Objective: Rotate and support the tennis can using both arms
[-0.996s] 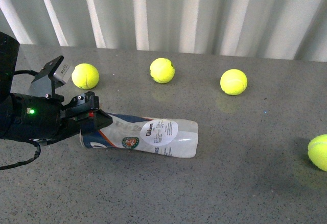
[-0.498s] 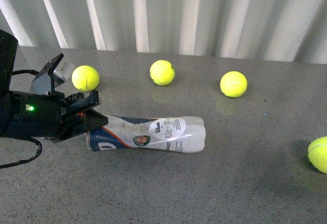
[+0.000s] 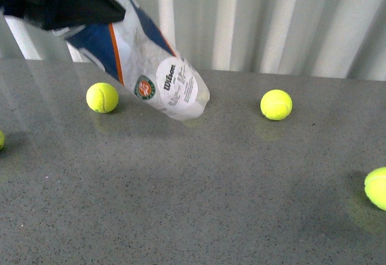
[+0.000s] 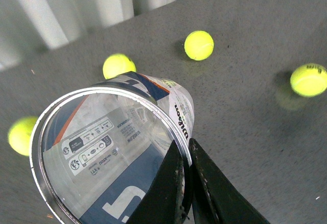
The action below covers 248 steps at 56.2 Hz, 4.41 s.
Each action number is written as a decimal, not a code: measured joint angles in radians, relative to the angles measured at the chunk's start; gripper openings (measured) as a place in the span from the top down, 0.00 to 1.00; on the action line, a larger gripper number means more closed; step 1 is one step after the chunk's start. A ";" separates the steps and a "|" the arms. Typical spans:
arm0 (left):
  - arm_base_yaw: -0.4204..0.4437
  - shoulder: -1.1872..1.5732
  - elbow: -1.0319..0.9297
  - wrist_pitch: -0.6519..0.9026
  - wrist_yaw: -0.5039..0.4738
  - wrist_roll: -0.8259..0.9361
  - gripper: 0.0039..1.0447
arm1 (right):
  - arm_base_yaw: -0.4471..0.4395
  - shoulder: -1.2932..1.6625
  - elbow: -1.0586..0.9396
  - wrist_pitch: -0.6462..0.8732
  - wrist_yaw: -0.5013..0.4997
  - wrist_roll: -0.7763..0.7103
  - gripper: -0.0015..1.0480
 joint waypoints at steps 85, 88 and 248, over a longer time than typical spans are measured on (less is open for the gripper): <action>-0.124 0.464 0.481 -0.611 -0.192 1.009 0.58 | 0.000 0.000 0.000 0.000 0.000 0.000 0.07; -0.121 0.464 0.481 -0.605 -0.196 1.009 0.46 | 0.000 0.000 0.000 0.000 0.000 0.000 0.07; 0.300 -1.103 -0.887 0.309 -0.302 -0.249 0.97 | 0.000 0.000 0.000 0.000 0.000 0.000 0.07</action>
